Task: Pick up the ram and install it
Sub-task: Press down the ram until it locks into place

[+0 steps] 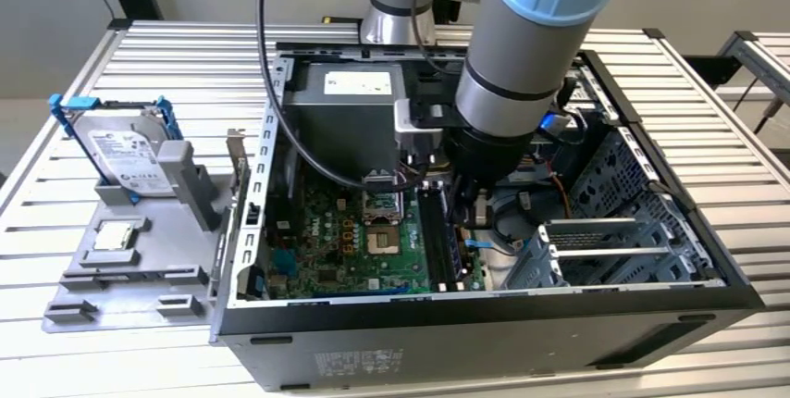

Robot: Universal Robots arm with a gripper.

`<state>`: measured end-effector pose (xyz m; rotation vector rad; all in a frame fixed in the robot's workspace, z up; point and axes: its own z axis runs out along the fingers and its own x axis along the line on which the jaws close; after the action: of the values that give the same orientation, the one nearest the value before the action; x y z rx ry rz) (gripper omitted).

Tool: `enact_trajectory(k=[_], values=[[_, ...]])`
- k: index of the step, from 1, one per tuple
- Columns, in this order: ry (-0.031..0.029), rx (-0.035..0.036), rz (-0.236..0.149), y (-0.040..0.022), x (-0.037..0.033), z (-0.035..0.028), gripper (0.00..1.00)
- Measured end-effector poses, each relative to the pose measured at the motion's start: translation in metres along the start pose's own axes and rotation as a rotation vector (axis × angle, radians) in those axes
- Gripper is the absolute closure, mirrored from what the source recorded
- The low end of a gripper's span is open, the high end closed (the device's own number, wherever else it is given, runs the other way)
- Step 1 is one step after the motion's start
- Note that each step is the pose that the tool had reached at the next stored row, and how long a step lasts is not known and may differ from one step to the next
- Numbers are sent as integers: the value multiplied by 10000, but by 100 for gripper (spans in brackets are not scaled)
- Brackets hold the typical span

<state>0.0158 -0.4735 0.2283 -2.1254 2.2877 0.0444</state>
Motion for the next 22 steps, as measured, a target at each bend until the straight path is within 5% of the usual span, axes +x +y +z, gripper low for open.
enact_trajectory(k=[6,8,9,19,22], values=[[17,-4,0,-1,9,103,100],[21,-5,0,-2,5,89,100],[-23,2,1,-1,0,58,100],[3,-3,1,3,-10,-405,100],[-3,-2,0,3,-11,-416,100]])
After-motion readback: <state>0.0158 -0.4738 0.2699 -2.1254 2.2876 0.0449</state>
